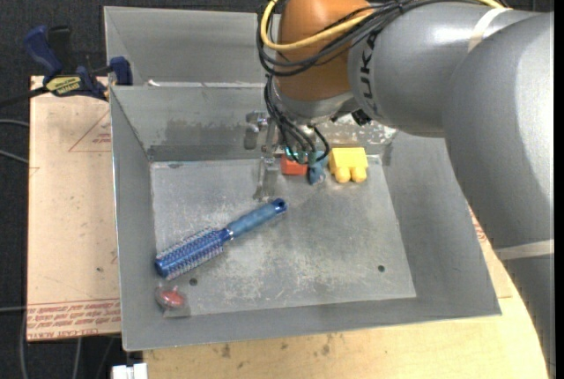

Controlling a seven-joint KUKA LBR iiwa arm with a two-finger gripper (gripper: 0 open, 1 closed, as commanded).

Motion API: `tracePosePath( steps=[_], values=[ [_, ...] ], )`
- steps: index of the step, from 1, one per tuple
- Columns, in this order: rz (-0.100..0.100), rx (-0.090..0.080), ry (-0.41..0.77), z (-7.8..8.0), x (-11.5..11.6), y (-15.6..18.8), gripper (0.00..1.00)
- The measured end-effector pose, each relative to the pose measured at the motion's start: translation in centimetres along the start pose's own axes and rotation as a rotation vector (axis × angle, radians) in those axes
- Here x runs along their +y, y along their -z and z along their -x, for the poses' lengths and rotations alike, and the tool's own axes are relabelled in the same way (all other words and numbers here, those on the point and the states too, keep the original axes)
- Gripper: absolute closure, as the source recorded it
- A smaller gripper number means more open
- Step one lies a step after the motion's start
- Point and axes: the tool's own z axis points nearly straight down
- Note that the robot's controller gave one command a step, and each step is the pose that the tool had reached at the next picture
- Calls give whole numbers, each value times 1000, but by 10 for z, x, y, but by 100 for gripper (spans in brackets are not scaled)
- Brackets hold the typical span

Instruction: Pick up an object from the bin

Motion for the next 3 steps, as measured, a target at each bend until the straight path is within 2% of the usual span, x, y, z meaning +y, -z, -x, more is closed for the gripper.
tracePosePath(
  steps=[1, 2, 3],
  values=[
    [-1, -2, 531, -78, -12, -62, 0],
    [-1, -6, 529, -76, -12, -60, 100],
    [-2, -15, 522, -119, 16, 100, 100]
  ],
)
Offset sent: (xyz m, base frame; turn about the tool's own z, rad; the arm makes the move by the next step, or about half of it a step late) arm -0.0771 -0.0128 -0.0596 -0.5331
